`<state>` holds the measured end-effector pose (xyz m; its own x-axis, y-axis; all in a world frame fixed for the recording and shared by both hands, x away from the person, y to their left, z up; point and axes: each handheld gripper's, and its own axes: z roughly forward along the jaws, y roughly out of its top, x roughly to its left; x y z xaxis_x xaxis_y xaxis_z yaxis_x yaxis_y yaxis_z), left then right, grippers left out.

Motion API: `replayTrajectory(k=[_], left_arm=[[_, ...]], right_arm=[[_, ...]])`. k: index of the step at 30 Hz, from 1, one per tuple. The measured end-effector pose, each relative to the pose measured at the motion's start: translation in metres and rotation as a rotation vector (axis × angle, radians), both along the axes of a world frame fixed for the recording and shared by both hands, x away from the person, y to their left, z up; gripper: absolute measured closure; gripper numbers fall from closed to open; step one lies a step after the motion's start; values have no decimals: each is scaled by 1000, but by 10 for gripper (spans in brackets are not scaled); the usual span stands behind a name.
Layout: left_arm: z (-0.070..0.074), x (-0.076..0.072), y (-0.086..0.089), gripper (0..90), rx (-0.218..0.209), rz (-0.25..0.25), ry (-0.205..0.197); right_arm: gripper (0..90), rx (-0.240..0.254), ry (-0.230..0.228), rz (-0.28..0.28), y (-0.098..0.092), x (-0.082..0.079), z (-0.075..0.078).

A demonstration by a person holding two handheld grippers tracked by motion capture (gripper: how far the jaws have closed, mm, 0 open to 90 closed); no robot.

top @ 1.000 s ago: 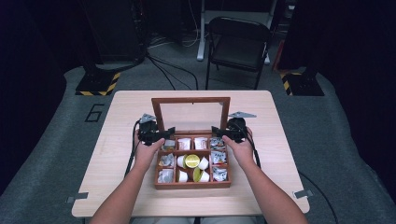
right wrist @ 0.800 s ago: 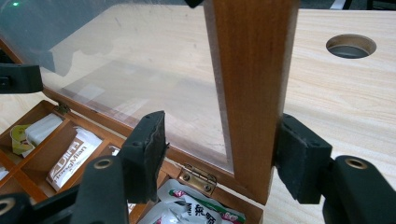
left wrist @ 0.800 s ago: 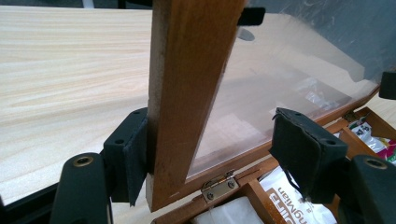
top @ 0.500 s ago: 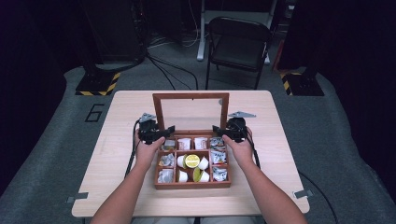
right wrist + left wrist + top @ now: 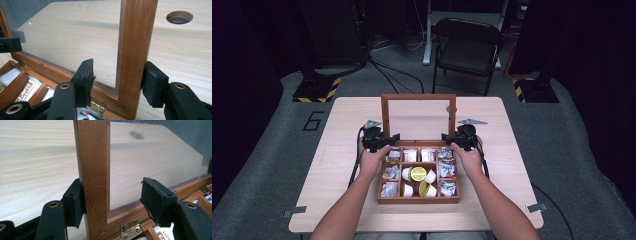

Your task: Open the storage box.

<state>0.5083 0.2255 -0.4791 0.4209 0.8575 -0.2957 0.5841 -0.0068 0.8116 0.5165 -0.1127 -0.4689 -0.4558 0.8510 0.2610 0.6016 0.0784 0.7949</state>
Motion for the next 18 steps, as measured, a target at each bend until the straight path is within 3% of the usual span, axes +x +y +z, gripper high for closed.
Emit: replayTrajectory(k=[7, 18], left_arm=[[0, 5, 1, 389, -11, 2, 39], [-3, 9, 2, 387, -40, 11, 65]], right_arm=[[476, 0, 25, -4, 1, 4, 0], [473, 19, 58, -5, 0, 10, -2]])
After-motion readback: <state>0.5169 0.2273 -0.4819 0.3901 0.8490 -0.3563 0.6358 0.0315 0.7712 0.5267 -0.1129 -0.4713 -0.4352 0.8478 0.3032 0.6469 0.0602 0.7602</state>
